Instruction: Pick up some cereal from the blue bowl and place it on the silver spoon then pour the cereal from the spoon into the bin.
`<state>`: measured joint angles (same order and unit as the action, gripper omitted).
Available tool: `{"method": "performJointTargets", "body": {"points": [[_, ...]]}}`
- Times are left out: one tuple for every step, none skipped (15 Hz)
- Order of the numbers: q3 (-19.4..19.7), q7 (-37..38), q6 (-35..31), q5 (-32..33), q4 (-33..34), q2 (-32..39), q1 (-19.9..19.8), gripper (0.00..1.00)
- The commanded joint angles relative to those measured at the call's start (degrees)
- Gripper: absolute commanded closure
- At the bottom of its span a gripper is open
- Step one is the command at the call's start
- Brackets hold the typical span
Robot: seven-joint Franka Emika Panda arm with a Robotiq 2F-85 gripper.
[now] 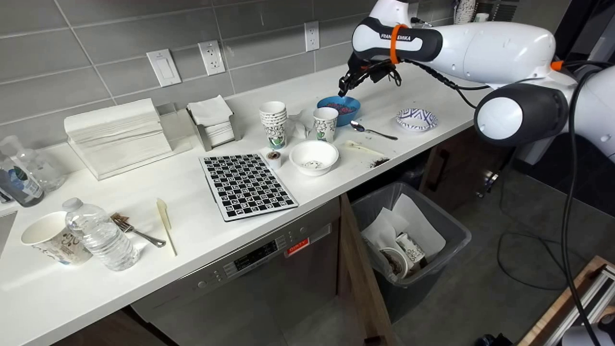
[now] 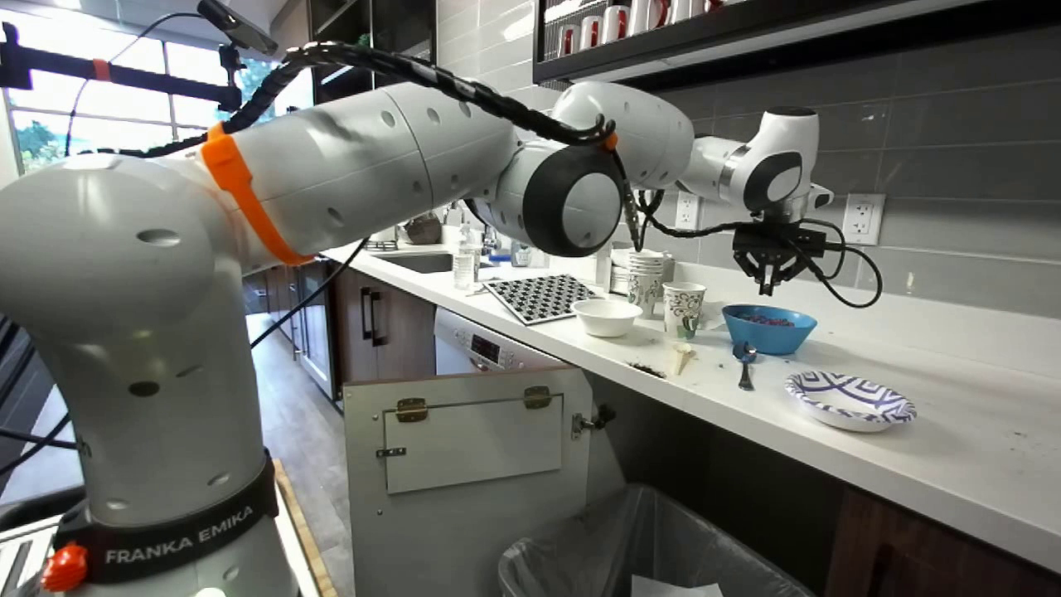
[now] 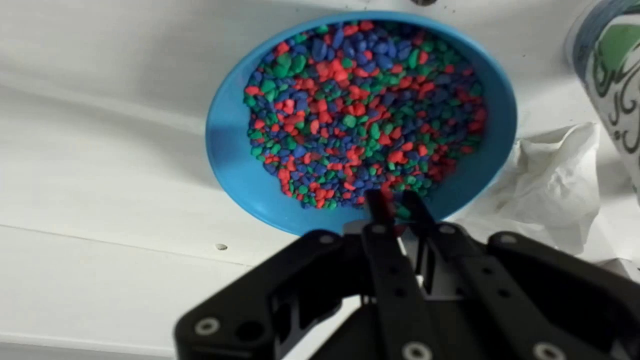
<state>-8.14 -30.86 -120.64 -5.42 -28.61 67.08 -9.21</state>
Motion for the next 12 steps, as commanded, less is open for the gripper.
{"method": "performJointTargets", "body": {"points": [[0.8, 1.7, 6.5, 0.8, -1.3, -2.1, 0.3, 0.97], [1.3, 2.7, 7.8, 1.1, -1.3, -2.3, 0.5, 0.97], [1.3, 2.8, 9.1, 1.0, -1.3, -2.5, 0.5, 0.97], [1.7, 3.7, 10.1, 1.3, -1.2, -2.6, 0.7, 0.97], [1.5, 3.6, 11.4, 1.0, -1.3, -2.8, 0.5, 0.97], [1.5, 3.5, 11.9, 1.0, -1.2, -2.6, 0.5, 0.97], [1.7, 3.5, 12.6, 1.3, -1.1, -2.7, 0.6, 0.97], [1.6, 3.0, 13.5, 1.3, -1.1, -2.7, 0.5, 0.97], [1.9, 2.8, 14.3, 1.6, -1.2, -2.8, 0.6, 0.97], [1.9, 2.7, 15.2, 1.7, -1.3, -2.9, 0.5, 0.97], [2.2, 3.5, 16.3, 2.0, -1.4, -3.0, 0.5, 0.97], [2.3, 4.0, 17.4, 2.1, -1.5, -3.0, 0.6, 0.97]]}}
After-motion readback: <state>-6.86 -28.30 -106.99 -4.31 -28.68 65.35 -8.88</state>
